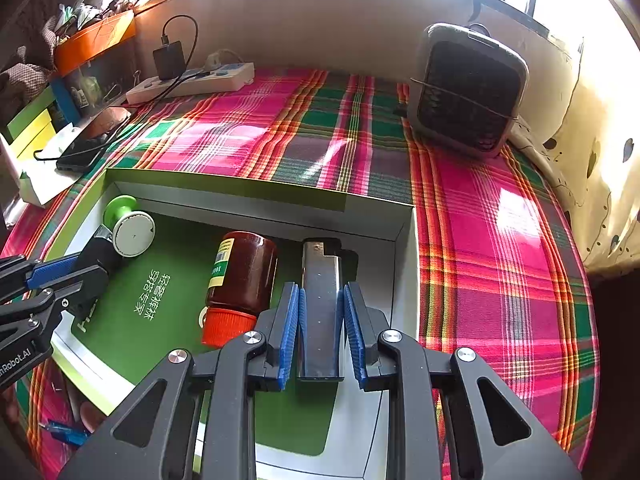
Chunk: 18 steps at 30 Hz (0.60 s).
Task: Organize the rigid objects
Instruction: 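Open both grippers to release the lighter in the tray, then withdraw both grippers toward the white charger and pink clip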
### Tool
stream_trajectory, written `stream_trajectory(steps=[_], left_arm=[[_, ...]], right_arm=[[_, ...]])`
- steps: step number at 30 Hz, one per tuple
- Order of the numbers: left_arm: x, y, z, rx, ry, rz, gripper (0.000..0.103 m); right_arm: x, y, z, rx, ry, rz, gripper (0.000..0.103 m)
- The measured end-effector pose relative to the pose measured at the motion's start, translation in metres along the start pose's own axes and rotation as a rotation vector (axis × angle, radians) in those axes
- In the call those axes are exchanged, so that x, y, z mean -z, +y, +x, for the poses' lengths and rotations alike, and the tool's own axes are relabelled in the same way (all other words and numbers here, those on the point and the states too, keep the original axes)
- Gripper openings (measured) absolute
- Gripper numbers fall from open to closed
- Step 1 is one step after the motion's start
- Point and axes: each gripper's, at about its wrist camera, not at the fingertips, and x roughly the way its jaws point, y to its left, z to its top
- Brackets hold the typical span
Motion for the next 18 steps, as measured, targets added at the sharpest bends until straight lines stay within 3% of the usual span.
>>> stream_trajectory(steps=[7,12,18], left_arm=[[0.000,-0.001,-0.001,0.013,-0.001,-0.006,0.030],[0.002,-0.004,-0.004,0.015,-0.008,-0.003,0.036],[0.004,-0.004,-0.012,0.013,-0.023,-0.006,0.037]], right_arm=[[0.002,-0.001,-0.004,-0.004,-0.013,0.010,0.026],[0.003,-0.002,-0.009,-0.009,-0.024,0.019,0.035],[0.005,-0.004,-0.017,-0.006,-0.038,0.029,0.038]])
